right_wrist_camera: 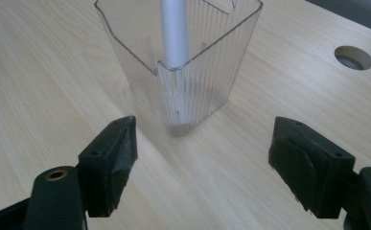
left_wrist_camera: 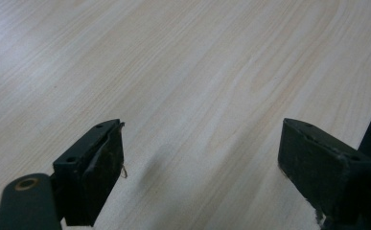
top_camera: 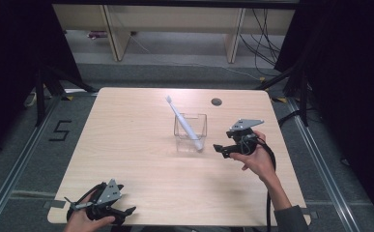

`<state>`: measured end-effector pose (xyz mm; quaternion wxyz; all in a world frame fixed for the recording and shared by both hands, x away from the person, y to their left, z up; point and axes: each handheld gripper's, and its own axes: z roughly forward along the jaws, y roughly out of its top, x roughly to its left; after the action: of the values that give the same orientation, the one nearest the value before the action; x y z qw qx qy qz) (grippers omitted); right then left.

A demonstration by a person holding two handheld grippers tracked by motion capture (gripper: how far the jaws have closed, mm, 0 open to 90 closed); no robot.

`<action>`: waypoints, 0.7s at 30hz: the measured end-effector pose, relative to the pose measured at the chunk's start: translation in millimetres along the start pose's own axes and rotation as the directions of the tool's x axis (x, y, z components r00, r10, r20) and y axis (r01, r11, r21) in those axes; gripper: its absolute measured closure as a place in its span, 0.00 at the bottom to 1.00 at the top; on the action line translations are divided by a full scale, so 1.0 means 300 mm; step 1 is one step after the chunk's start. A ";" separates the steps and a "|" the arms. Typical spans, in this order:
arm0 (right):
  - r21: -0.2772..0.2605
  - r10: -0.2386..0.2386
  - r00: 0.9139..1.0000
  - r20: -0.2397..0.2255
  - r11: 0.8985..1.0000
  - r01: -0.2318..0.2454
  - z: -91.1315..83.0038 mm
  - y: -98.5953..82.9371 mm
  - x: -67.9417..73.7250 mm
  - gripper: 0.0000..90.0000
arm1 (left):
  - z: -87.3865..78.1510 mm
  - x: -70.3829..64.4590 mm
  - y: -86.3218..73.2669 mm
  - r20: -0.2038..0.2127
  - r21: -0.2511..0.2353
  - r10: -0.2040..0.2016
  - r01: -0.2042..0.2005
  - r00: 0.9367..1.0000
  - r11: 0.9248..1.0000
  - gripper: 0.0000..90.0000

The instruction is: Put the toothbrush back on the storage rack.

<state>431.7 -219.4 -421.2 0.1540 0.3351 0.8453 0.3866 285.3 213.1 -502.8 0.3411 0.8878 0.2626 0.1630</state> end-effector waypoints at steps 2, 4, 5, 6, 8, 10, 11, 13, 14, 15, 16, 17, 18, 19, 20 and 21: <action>0.006 0.015 1.000 0.009 1.000 -0.015 -0.004 -0.018 0.009 0.29 | 0.001 -0.001 0.002 0.007 -0.001 -0.003 0.003 1.000 1.000 0.17; 0.011 0.000 1.000 0.003 1.000 0.000 -0.005 -0.026 0.009 0.29 | 0.001 -0.001 0.003 0.003 0.002 0.001 -0.001 1.000 1.000 0.17; 0.011 0.000 1.000 0.003 1.000 0.000 -0.005 -0.026 0.009 0.29 | 0.001 -0.001 0.003 0.003 0.002 0.001 -0.001 1.000 1.000 0.17; 0.012 0.016 1.000 0.011 1.000 -0.016 -0.005 -0.035 0.011 0.28 | 0.001 -0.001 0.000 0.007 -0.002 -0.003 0.003 1.000 1.000 0.17; 0.006 0.024 1.000 0.006 1.000 -0.024 -0.003 -0.043 0.012 0.28 | 0.001 0.000 0.000 0.000 0.001 -0.007 0.007 1.000 1.000 0.17; 0.021 0.015 1.000 0.010 1.000 -0.015 -0.006 -0.047 0.008 0.28 | 0.001 0.002 0.001 0.001 -0.001 0.002 -0.002 1.000 1.000 0.17; 0.033 0.034 0.999 0.006 0.999 -0.035 -0.007 -0.051 0.013 0.28 | 0.001 0.000 0.001 0.003 -0.001 -0.001 0.001 1.000 1.000 0.17; 0.016 0.024 1.000 0.007 1.000 -0.024 -0.002 -0.060 0.014 0.28 | 0.002 -0.002 0.001 0.007 -0.002 -0.004 0.004 1.000 1.000 0.17; 0.023 0.018 1.000 0.008 1.000 -0.018 -0.006 -0.066 0.013 0.28 | 0.002 -0.001 0.000 0.007 -0.002 -0.003 0.003 1.000 1.000 0.17; 0.029 0.020 1.000 0.007 0.999 -0.020 -0.008 -0.070 0.015 0.28 | 0.002 -0.001 0.000 0.007 -0.002 -0.003 0.003 1.000 1.000 0.17; 0.018 0.024 1.000 0.010 1.000 -0.024 -0.007 -0.075 0.016 0.28 | 0.002 0.001 0.001 0.002 -0.001 0.000 0.000 1.000 1.000 0.17; 0.018 0.024 1.000 0.010 1.000 -0.024 -0.007 -0.075 0.016 0.28 | 0.002 0.001 0.001 0.002 -0.001 0.000 0.000 1.000 1.000 0.17; 0.033 0.025 1.000 0.011 0.999 -0.025 -0.014 -0.080 0.017 0.28 | 0.000 0.002 0.002 -0.003 0.010 0.012 -0.012 1.000 1.000 0.17; 0.016 0.022 1.000 0.013 1.000 -0.022 -0.013 -0.085 0.016 0.28 | 0.002 0.000 0.001 0.004 0.000 0.003 -0.003 1.000 1.000 0.17; 0.016 0.022 1.000 0.013 1.000 -0.022 -0.013 -0.085 0.016 0.28 | 0.002 0.000 0.001 0.004 0.000 0.003 -0.003 1.000 1.000 0.17; 0.030 0.023 1.000 0.011 0.999 -0.023 -0.017 -0.092 0.016 0.27 | 0.001 0.002 -0.002 -0.006 0.012 -0.001 0.001 1.000 1.000 0.17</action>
<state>413.1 -232.1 -438.7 0.1490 0.3492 0.8463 0.3737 285.8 213.6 -503.4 0.3351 0.8892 0.2650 0.1637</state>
